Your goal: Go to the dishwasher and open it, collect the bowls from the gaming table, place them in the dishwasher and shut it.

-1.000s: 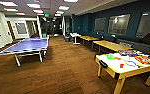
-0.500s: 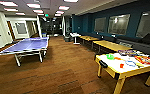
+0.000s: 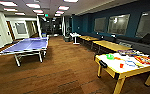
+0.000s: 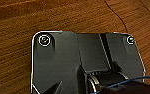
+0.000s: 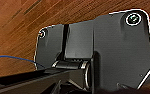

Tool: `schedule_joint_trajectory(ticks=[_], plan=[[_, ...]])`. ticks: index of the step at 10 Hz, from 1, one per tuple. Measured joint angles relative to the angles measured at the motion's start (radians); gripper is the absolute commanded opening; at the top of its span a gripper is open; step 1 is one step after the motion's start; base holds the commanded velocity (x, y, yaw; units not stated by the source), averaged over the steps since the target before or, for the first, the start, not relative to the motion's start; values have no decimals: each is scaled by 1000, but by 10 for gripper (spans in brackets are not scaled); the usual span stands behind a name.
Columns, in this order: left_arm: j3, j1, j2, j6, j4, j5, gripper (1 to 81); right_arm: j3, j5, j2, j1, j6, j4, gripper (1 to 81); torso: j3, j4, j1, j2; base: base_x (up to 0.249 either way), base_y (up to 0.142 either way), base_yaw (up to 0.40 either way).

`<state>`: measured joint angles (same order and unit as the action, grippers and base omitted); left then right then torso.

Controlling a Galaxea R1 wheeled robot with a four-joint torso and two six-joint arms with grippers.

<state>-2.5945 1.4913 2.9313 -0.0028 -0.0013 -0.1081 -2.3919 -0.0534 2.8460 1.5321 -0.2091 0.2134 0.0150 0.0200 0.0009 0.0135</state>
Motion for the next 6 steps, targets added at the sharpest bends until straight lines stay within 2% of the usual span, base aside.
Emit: schedule_joint_trajectory(ticks=[6], plan=[[0, -6, 3, 0, 0, 0, 811, -7, 0, -1, 5, 0, 0, 811, 0, 0, 0, 0, 0, 0, -347]])
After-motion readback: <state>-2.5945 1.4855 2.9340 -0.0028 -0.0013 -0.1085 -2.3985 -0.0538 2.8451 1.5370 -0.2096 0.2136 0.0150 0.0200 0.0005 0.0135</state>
